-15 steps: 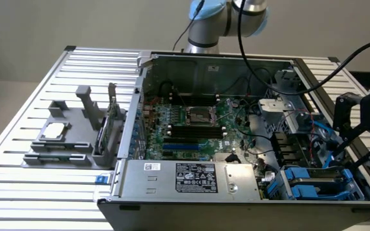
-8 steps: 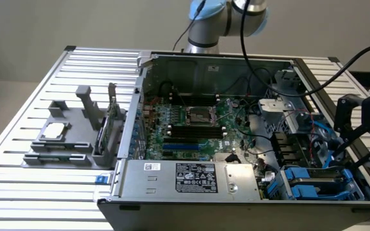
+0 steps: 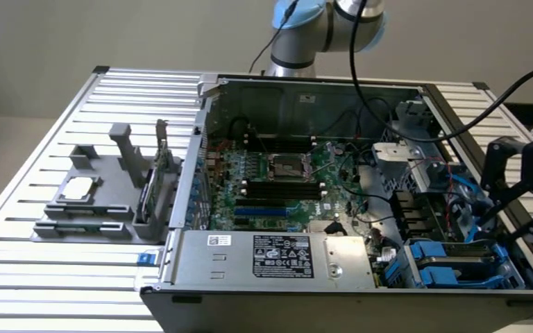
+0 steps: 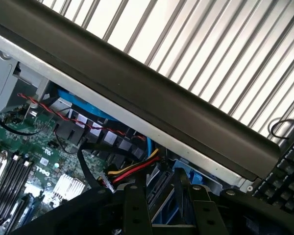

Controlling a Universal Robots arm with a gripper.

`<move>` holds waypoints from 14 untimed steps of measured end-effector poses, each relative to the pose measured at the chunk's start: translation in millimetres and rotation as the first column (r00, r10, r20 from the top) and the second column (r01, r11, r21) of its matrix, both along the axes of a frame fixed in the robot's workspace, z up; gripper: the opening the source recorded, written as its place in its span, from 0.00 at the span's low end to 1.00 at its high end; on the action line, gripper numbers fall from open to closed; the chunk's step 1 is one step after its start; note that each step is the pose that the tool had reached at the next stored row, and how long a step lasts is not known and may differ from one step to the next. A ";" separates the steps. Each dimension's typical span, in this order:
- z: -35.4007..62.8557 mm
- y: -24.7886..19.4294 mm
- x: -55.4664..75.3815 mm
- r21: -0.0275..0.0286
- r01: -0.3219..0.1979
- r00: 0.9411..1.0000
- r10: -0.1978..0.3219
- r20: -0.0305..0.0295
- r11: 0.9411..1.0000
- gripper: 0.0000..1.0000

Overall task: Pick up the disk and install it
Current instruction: 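Insert the first disk wire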

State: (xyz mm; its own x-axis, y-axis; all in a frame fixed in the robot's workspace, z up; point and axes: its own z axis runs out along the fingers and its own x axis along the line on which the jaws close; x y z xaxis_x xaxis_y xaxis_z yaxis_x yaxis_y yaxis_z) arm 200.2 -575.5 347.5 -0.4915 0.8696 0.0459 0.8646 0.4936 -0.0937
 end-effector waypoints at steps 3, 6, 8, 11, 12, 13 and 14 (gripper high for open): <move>-1.6 0.0 0.5 0.001 0.000 1.000 0.000 -0.016 1.000 0.37; -2.7 0.0 1.8 0.003 0.000 1.000 0.000 -0.023 1.000 0.28; -2.6 0.0 2.6 0.003 0.000 1.000 0.000 -0.025 1.000 0.22; -2.8 0.0 4.5 0.003 0.000 1.000 0.000 -0.026 1.000 0.15; -2.7 0.0 5.6 0.003 0.000 1.000 0.000 -0.027 1.000 0.15; -2.7 -0.1 6.9 0.003 0.000 1.000 0.000 -0.027 1.000 0.15; -2.8 -0.1 7.9 0.003 0.000 1.000 0.000 -0.027 1.000 0.15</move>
State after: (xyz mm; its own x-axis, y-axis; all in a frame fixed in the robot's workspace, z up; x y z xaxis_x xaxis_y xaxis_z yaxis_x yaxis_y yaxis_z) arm 208.1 -575.6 344.7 -0.4900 0.8695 0.0619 0.8617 0.4939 -0.1159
